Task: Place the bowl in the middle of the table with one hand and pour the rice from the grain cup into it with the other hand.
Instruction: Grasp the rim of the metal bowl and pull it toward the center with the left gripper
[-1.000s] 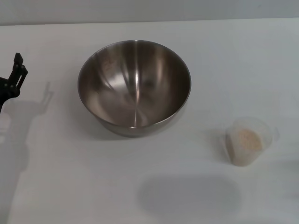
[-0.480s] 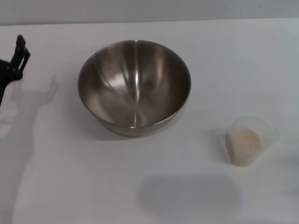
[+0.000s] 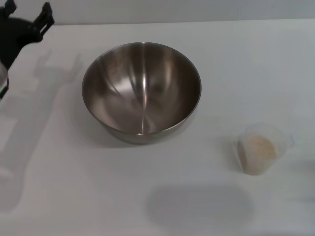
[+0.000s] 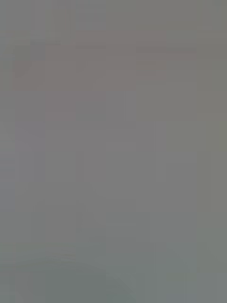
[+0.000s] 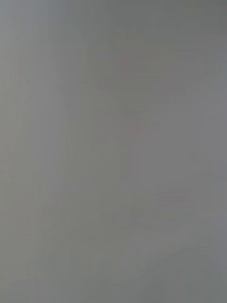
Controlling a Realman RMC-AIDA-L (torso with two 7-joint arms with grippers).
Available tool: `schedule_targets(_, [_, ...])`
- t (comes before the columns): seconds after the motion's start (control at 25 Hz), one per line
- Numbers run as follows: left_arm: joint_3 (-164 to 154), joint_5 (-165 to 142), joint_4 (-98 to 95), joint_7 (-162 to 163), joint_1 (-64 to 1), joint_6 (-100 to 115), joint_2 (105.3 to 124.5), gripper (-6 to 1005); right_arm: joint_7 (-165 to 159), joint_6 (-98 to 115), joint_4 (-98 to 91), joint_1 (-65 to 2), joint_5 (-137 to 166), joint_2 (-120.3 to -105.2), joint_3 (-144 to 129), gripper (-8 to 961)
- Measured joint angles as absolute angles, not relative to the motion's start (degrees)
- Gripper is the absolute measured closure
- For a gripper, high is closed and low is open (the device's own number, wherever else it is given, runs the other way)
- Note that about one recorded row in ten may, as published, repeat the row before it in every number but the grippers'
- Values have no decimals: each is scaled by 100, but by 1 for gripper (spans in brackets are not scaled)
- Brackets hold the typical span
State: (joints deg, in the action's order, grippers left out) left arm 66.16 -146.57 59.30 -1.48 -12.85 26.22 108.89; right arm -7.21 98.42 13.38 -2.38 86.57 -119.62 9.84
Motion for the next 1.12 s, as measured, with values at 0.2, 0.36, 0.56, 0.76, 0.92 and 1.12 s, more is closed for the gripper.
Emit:
schedule_targets(0.2, [7712, -15326, 7775, -200, -1055, -494, 11113, 222, -721, 9761, 1336, -272, 8657, -11960, 985, 156])
schedule_targets(0.36, [8378, -15185, 8576, -593, -1241, -2692, 11336, 230, -721, 9730, 1325, -290, 8654, -11960, 984, 156])
schedule_targets(0.56, [9414, -14324, 8815, -1873, -1646, -4700, 11747, 239, -721, 9728, 1314, -292, 8650, -11962, 985, 155])
schedule_targets(0.76, [9687, -13730, 8584, -2536, -1758, -5086, 11807, 248, -721, 9723, 1311, -296, 8648, -11962, 984, 155])
schedule_targets(0.92, [9638, -13664, 8376, -2771, -1768, -5099, 11829, 256, -721, 9720, 1314, -272, 8648, -11962, 985, 155])
schedule_targets(1.12, [9554, -13640, 8046, -2833, -1860, -5020, 11833, 265, -721, 9719, 1312, -258, 8648, -11962, 985, 156])
